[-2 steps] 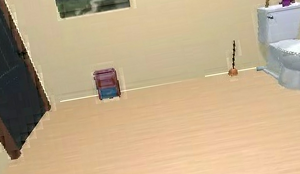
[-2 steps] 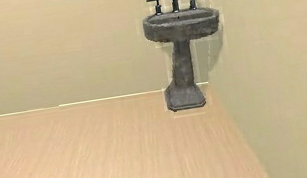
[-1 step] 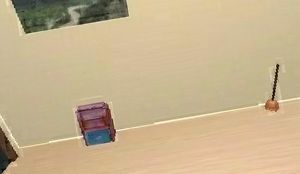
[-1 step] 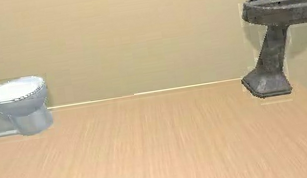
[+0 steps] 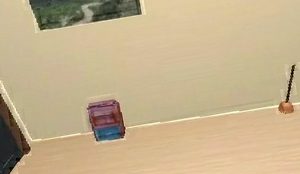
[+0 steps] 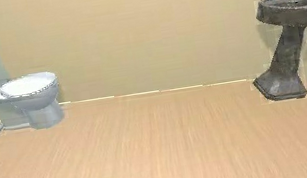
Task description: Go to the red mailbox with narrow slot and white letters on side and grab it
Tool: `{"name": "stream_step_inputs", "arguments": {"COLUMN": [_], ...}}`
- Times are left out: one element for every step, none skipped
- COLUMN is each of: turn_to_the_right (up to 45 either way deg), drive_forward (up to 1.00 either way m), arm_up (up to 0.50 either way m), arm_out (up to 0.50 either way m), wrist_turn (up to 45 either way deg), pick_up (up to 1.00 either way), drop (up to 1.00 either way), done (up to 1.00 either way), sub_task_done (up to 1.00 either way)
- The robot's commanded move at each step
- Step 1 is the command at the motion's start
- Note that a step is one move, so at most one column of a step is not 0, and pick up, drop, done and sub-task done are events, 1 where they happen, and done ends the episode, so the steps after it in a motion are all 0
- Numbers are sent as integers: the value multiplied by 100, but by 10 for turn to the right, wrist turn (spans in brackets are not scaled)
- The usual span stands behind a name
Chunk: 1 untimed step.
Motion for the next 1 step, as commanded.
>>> {"name": "stream_step_inputs", "arguments": {"turn_to_the_right": [0], "drive_forward": [100], "arm_up": [0], "arm_out": [0], "wrist_turn": [0], "pick_up": [0], "drop": [0], "done": [0], "sub_task_done": [0]}}
